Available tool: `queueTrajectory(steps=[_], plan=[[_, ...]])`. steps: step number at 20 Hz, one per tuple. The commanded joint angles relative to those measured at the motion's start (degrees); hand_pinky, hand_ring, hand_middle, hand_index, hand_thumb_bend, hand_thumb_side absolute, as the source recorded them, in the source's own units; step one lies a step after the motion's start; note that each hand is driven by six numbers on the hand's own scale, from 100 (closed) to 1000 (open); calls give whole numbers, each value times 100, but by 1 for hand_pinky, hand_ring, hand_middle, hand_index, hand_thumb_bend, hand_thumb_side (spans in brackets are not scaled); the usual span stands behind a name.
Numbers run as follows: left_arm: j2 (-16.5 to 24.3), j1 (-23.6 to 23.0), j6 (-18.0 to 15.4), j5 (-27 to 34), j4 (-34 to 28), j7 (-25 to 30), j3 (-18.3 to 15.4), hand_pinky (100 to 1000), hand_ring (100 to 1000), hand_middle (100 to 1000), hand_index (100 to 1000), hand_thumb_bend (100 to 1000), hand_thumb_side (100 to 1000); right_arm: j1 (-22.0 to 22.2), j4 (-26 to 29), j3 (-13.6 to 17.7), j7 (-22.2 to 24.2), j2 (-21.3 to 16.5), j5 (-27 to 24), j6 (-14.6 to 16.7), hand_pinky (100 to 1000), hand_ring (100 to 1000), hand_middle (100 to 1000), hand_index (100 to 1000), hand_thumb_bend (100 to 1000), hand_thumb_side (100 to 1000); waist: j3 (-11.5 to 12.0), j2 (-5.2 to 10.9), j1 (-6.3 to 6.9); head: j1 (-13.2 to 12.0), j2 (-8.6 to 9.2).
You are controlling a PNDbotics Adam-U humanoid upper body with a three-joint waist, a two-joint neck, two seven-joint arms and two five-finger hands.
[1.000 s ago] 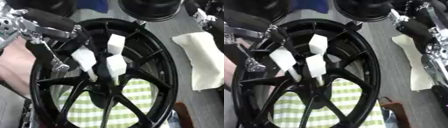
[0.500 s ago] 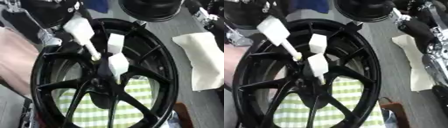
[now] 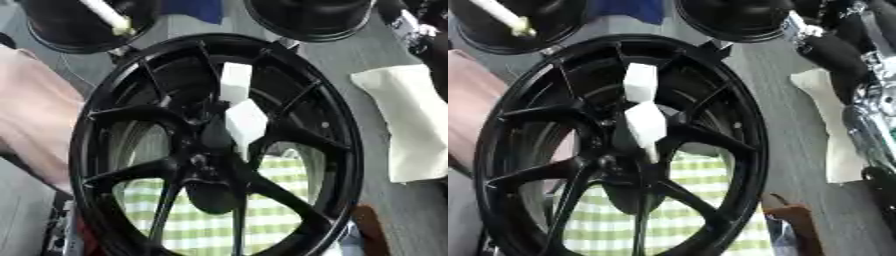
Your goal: Pull the pin out of the wheel hub.
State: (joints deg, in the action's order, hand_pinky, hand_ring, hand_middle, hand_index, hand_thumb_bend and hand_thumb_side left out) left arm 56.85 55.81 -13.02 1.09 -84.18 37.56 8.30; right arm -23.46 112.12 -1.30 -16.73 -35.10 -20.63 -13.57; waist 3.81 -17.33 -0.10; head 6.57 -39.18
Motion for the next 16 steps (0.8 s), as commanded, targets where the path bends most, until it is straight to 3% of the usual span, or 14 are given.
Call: queueTrajectory(steps=[1,6,16], plan=[[613,-223,8,-63,123,-280,-402,660,446,211,384,100,204,-19,107,115,-62,-193,42,23,912,819,675,722,418,304,49,140,-15,76,-3],[851,-1047,49,-191,277,-575,-647,660,455,229,402,100,220,-8,131,167,-122,-163,46,45,911,819,675,721,419,304,167,99,-97,185,48],[619,-2665,348,-665,158,-879,-715,682,496,298,456,100,186,-50,154,172,-141,-76,26,46,911,819,675,721,418,307,172,62,-157,105,86]])
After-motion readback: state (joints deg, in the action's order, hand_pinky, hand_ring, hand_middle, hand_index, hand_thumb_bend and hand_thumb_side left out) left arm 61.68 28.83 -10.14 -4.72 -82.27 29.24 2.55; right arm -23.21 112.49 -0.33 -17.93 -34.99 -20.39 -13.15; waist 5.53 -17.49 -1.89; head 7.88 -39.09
